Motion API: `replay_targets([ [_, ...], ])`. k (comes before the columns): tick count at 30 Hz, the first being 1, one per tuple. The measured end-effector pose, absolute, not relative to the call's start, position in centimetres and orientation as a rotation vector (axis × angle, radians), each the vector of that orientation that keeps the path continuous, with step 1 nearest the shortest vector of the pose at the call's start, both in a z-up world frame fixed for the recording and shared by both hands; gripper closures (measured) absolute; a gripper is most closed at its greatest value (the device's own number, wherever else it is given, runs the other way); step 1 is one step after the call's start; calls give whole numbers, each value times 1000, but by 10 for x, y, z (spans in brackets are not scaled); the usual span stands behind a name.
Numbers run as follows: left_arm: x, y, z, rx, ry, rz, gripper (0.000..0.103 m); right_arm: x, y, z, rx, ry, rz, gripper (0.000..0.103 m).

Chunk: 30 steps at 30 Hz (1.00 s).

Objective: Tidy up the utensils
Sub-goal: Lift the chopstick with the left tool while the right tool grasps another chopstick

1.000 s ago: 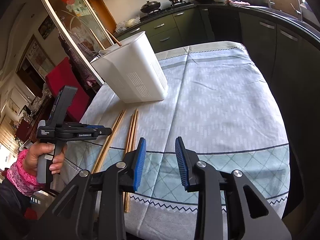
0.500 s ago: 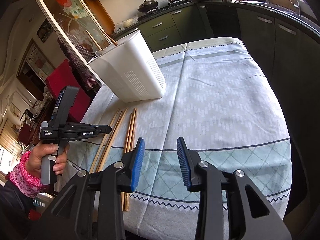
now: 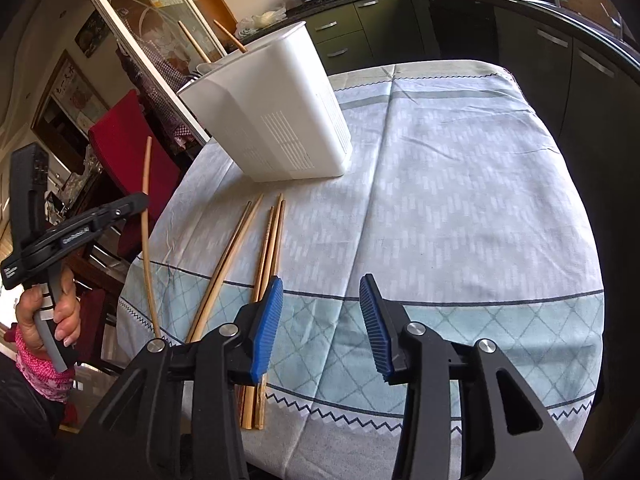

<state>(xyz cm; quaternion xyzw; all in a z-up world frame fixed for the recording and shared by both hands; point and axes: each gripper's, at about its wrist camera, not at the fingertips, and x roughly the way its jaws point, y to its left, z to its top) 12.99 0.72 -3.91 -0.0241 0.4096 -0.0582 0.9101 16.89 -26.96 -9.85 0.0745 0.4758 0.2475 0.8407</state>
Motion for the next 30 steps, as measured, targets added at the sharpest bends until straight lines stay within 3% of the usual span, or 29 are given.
replay_targets([
  [10, 68, 26, -12, -29, 631, -101, 96, 213, -200, -119, -40, 1088, 503, 63],
  [30, 64, 50, -15, -69, 617, -121, 96, 240, -156, -146, -223, 1165, 432, 63],
])
